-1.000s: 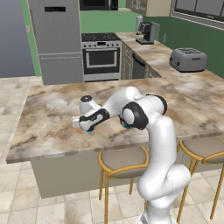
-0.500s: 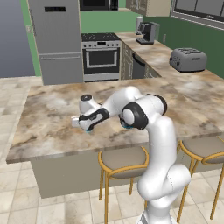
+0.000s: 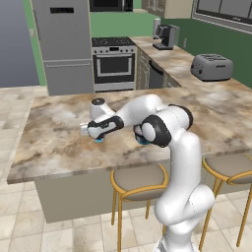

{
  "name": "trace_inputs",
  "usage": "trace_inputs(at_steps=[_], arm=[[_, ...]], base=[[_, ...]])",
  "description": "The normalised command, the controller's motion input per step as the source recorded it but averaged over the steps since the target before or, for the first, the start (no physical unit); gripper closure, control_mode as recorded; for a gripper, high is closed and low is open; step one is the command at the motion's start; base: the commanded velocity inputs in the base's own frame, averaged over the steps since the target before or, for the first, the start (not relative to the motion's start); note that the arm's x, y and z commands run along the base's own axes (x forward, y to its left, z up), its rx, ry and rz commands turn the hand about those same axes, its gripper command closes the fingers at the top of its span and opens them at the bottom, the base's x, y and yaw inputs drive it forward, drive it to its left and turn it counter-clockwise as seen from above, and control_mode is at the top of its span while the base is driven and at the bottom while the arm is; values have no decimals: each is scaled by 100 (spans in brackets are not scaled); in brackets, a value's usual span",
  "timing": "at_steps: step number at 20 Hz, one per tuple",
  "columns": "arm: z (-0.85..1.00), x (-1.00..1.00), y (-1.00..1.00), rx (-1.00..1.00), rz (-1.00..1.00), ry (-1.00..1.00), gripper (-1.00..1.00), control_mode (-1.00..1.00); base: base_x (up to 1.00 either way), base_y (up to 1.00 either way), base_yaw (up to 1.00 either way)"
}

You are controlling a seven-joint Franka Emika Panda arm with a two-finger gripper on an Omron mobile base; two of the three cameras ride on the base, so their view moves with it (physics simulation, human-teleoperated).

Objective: Stack the yogurt containers by placing the smaller containers on top of the larger containers.

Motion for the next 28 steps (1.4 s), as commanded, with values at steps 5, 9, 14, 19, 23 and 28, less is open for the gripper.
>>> trace_inputs(at_steps=[5,9,14,19,23,28], arm=[[50,0,-26,1,0,0,100,-100],[37,-1,-33,0,0,0,100,-100],[25,-9,-27,0,0,0,100,-100],[15,-19,-21,0,0,0,100,-100],[15,-24,-11,0,0,-1,100,-100],[33,-15,-2,0,0,-5,100,-100]], base=[[0,0,0],[0,0,0],[0,0,0],[0,0,0],[0,0,0],[0,0,0]])
